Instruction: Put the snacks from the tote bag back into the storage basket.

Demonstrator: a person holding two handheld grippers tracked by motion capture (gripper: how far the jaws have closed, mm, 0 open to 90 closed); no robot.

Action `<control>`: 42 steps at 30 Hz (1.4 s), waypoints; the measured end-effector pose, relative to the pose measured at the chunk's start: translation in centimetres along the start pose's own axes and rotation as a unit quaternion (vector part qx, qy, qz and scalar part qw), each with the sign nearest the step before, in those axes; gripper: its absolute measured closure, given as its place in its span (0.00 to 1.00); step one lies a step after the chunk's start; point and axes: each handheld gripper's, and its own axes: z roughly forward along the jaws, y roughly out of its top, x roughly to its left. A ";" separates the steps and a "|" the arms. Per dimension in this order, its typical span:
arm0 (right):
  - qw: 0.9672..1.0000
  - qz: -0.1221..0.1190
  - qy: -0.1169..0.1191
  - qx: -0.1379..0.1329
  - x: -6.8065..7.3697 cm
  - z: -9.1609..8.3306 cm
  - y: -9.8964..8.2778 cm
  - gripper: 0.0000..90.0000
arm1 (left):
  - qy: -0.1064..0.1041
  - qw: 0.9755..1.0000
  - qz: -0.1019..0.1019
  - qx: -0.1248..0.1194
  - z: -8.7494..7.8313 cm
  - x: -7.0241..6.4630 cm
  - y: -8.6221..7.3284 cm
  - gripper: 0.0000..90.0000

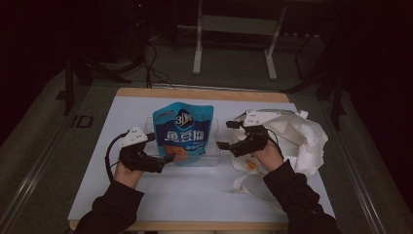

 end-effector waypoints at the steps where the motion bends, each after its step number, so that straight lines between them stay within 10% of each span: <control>1: 1.000 -0.002 -0.003 -0.001 0.2 -0.2 -0.1 0.16 | 0.002 1.000 -0.003 0.000 -0.2 -0.1 0.0 0.00; 17: 1.000 -0.015 -0.014 -0.001 2.5 -3.0 -2.4 0.16 | -0.007 1.000 -0.001 -0.027 -2.5 -3.2 -1.4 0.00; 42: 0.998 -0.008 -0.062 -0.015 5.4 -7.2 -7.0 0.17 | -0.119 0.992 0.043 0.007 1.7 -8.5 -2.2 0.00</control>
